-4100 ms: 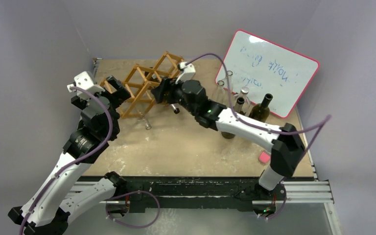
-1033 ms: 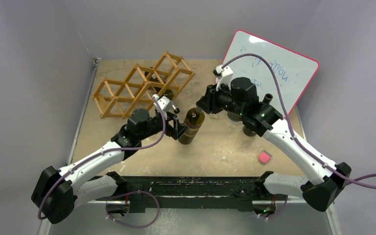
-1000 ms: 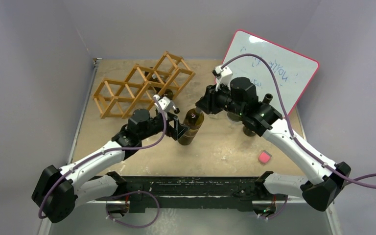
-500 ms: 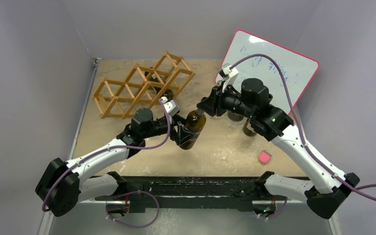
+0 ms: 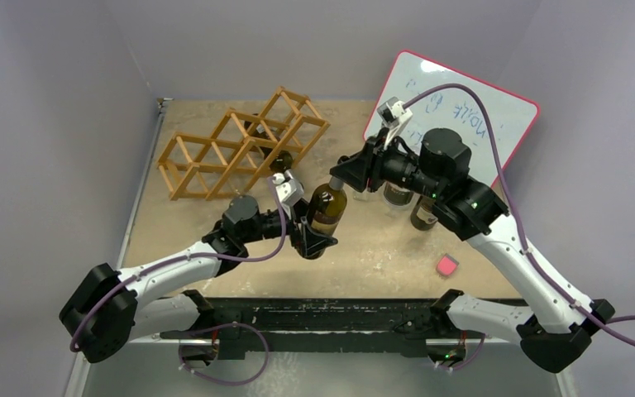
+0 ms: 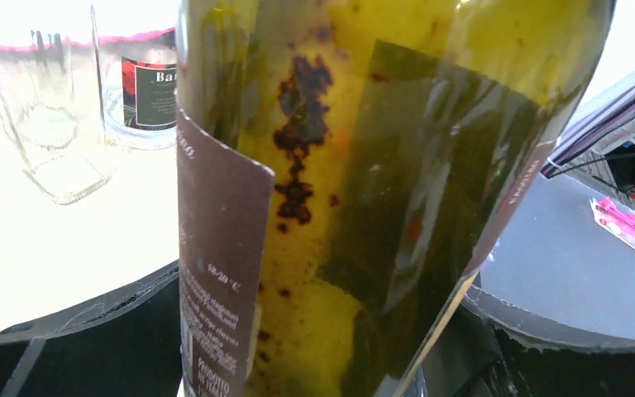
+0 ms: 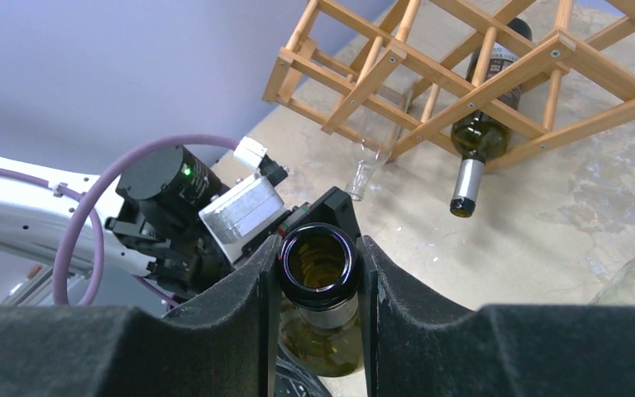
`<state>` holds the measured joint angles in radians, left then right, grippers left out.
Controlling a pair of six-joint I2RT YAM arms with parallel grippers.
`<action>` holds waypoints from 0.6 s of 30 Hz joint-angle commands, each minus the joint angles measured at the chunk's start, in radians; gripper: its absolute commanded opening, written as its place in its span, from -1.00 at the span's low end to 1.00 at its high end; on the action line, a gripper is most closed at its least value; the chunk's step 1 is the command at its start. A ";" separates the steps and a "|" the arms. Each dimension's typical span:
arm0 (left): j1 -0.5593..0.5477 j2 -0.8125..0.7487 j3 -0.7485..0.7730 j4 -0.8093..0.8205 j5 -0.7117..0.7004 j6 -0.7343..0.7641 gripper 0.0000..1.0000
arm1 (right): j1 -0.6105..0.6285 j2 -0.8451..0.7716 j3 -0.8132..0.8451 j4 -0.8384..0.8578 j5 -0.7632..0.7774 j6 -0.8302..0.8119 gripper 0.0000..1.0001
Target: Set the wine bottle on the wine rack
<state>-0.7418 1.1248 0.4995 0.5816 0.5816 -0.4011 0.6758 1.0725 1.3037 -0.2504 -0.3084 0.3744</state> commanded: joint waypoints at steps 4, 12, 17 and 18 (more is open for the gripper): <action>-0.028 -0.010 -0.017 0.118 -0.120 -0.005 0.65 | 0.002 -0.031 0.060 0.187 -0.036 0.079 -1.00; -0.044 -0.033 -0.020 0.062 -0.116 0.057 0.59 | 0.002 -0.037 0.065 0.181 -0.048 0.081 -1.00; -0.057 -0.050 0.004 -0.028 -0.111 0.134 0.72 | 0.003 -0.039 0.065 0.185 -0.061 0.086 -1.00; -0.060 -0.060 0.004 -0.038 -0.122 0.148 0.73 | 0.002 -0.037 0.065 0.186 -0.066 0.086 -1.00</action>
<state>-0.7883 1.1004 0.4782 0.5934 0.4831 -0.3359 0.6739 1.0729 1.3037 -0.2268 -0.3260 0.4049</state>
